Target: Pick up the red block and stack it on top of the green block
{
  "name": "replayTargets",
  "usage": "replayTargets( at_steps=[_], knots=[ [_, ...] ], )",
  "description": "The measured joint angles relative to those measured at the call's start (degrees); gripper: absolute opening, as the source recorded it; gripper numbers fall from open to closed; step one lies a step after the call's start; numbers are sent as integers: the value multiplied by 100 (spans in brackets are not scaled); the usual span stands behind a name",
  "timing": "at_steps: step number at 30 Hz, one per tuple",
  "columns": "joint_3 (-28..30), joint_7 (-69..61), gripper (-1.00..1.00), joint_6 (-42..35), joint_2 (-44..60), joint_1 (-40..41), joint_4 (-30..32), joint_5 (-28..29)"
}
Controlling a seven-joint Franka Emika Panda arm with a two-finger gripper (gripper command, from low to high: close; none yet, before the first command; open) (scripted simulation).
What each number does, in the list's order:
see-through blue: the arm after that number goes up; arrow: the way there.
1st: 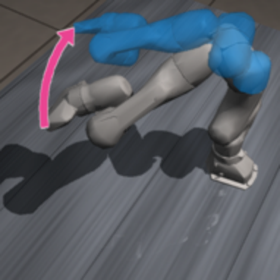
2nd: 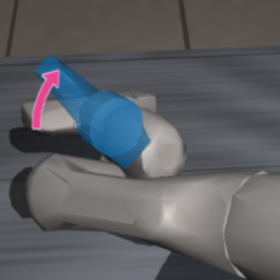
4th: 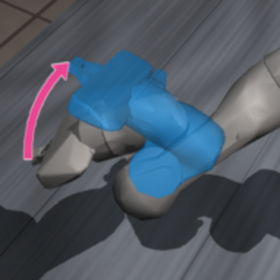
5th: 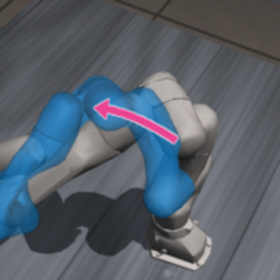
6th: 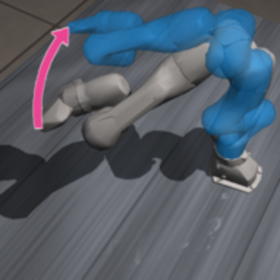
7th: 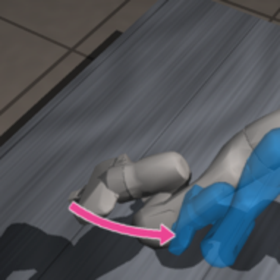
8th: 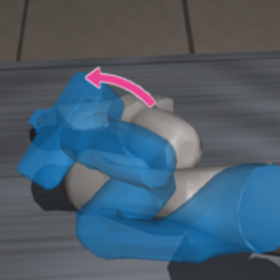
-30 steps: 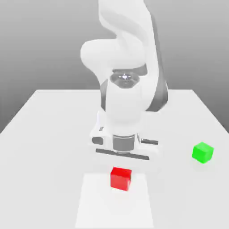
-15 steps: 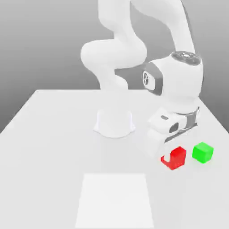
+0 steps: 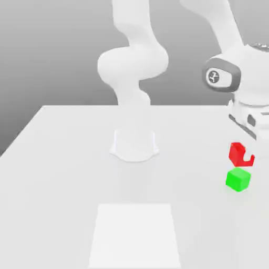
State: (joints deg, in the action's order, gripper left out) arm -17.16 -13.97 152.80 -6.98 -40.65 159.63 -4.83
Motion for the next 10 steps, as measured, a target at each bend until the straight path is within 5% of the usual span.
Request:
replayTargets(
  at_steps=[6, 7, 10],
  knots=[
    [98, 409, -100, 984, 1070, -53, -43, 876],
    [183, 532, 100, 1141, 1244, -102, -52, 1050],
    [183, 532, 100, 1141, 1244, -102, -52, 1050]
  ],
)
